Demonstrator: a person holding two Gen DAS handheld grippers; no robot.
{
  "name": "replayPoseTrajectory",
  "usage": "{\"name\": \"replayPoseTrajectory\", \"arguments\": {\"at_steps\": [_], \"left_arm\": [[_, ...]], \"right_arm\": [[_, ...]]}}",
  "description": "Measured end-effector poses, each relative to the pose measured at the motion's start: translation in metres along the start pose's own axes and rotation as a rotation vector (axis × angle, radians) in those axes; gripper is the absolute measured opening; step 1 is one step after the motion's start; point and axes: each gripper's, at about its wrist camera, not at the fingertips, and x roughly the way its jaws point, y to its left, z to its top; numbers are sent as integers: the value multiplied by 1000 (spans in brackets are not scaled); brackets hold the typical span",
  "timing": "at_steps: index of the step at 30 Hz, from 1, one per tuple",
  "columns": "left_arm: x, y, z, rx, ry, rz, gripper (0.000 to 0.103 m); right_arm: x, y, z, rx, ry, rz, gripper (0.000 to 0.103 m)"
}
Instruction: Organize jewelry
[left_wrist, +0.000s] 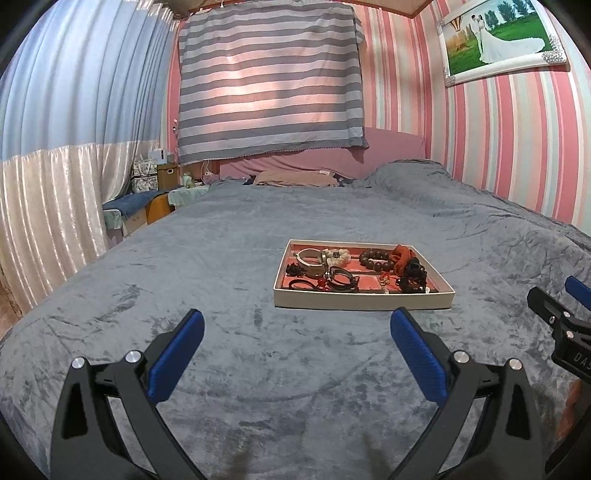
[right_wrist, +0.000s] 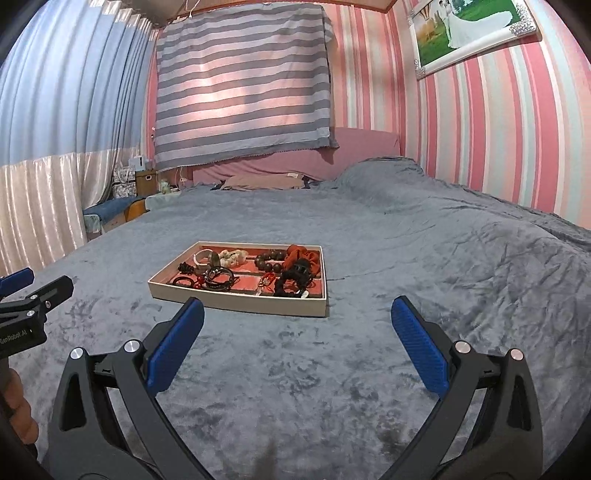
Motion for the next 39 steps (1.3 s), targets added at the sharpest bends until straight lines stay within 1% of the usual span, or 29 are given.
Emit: {"name": "replayPoseTrajectory", "arguments": {"at_steps": [7,18,32,39], "left_arm": [[-2,0,-1,2,-6,1,98],[-9,-4,1,24,-41,11,98],[-9,-5,1,23,-35,3,98],[-10,-7,-2,38,-37,6,98]], "right_arm": [[0,-1,-1,2,-4,-1,99],[-7,2,5,-12,-48,-11,99],[-6,5,5,-12,-43,-10,99],[-5,1,2,-9,-39,-9,99]]}}
